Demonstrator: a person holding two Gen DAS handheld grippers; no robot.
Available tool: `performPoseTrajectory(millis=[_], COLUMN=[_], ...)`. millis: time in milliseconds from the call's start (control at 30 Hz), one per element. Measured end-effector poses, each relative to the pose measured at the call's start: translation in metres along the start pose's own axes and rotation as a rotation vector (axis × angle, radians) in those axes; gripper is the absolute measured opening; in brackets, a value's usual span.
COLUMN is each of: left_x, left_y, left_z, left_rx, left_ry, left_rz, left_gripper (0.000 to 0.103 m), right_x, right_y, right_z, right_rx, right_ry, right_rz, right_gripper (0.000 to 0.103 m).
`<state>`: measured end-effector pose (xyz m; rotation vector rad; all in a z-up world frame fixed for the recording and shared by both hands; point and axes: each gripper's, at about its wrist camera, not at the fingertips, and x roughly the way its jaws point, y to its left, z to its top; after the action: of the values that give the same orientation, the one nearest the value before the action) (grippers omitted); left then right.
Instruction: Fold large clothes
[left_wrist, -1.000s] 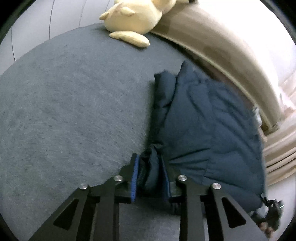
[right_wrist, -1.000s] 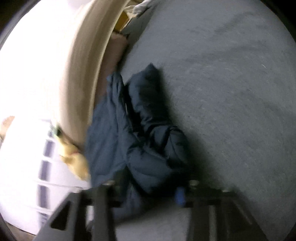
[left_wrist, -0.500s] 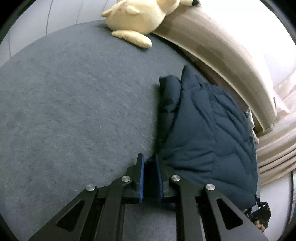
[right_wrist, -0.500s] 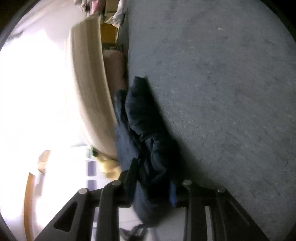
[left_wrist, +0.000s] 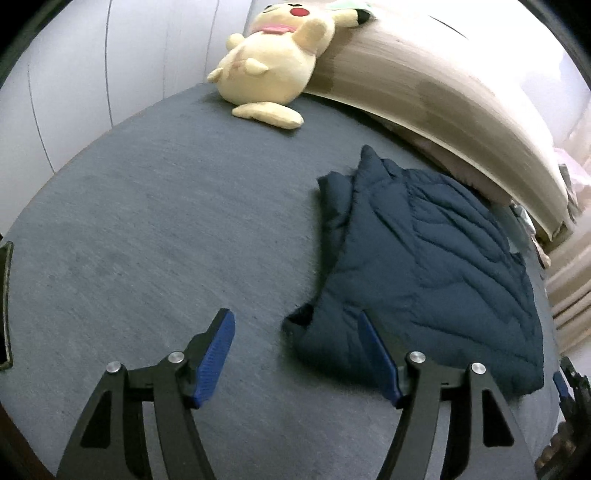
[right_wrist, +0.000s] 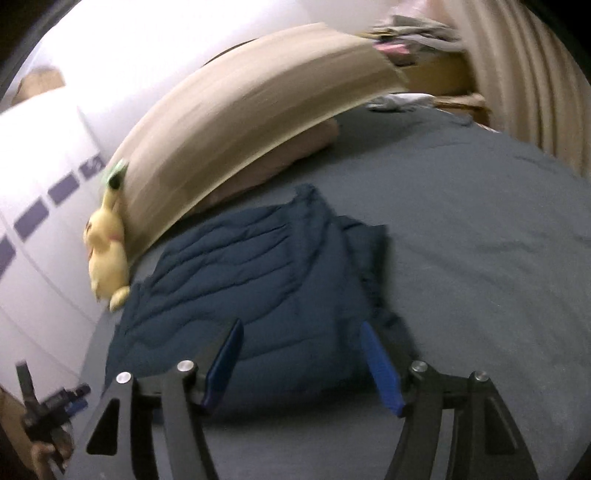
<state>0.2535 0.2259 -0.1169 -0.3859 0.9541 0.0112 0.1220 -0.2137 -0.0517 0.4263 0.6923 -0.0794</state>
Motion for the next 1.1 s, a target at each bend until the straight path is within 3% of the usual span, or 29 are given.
performPoseTrajectory(millis=[233,500,667,1100], left_x=[0.01,0.023,0.013,0.014], left_y=[-0.002,-0.017,-0.025,-0.026], left_z=[-0.012,-0.019,-0.019,-0.017], left_rx=[0.003,0.105,0.165,0.191], left_ry=[0.036,0.011,-0.025,-0.029], left_rz=[0.007,0.171,0.248,0.337], left_gripper=[0.07,0.07,0.07,0.07], right_x=[0.023,0.05,0.052,0.057], right_y=[0.01,0.001,0.002,-0.006], right_z=[-0.008,-0.009,-0.009,-0.011], right_rx=[-0.013,-0.036,-0.04,-0.014], right_ry=[0.08,0.161,0.167,0.177], right_rz=[-0.029,-0.106,-0.117,-0.084], right_gripper=[0.069,0.07,0.072,0.073])
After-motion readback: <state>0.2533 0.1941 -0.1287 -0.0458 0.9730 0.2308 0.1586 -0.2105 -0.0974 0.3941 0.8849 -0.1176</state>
